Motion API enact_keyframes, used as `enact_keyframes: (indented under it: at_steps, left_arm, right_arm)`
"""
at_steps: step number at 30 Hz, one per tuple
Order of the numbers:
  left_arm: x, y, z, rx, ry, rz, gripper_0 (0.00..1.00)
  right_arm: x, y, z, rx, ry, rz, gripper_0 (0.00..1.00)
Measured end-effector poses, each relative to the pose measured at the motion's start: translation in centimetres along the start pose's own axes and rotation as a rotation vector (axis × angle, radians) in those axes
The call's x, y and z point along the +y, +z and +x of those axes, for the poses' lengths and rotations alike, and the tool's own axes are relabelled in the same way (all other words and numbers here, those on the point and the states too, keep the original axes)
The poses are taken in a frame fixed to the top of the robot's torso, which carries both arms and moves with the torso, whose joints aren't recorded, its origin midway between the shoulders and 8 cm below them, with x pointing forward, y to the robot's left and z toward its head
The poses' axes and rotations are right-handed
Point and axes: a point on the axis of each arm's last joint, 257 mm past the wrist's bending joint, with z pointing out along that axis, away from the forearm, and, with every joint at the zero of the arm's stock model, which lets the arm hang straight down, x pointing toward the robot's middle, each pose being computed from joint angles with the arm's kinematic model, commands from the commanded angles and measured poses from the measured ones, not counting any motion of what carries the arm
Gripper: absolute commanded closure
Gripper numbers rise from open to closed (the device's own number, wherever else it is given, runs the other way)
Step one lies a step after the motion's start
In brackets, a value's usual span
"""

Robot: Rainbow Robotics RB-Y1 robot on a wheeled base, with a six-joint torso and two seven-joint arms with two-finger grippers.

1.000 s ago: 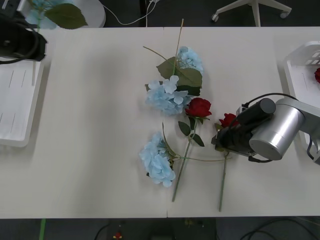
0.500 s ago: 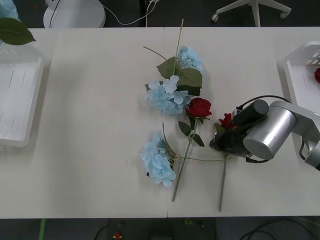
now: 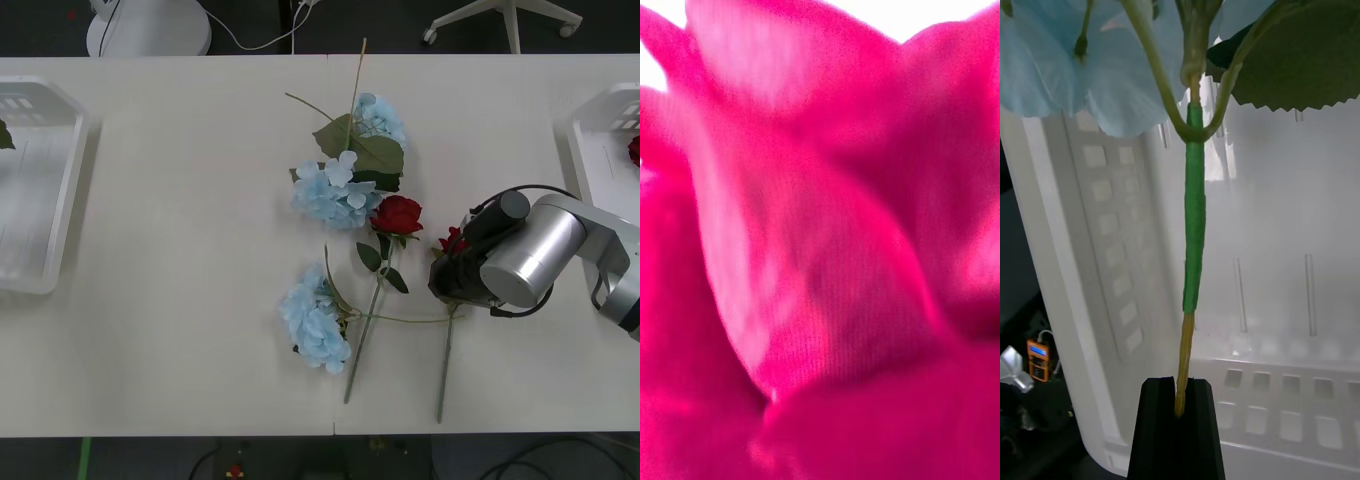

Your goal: Put the red flowers into the right box and the blue flowers into the left box

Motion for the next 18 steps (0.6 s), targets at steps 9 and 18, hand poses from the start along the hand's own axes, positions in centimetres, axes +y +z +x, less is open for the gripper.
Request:
enact_keyframes:
  at_steps: [9, 18]
  left_arm:
    - [-1.8, 4.0, 2.5, 0.109, 0.144, -0.17, 1.0]
    - [-1.8, 4.2, 2.4, 0.104, 0.066, -0.206, 0.07]
  right_arm:
    - [0.2, 0.0, -0.5, 0.001, 0.009, 0.0, 1.0]
    - [1.4, -2.5, -1.9, 0.07, 0.051, -0.027, 1.0]
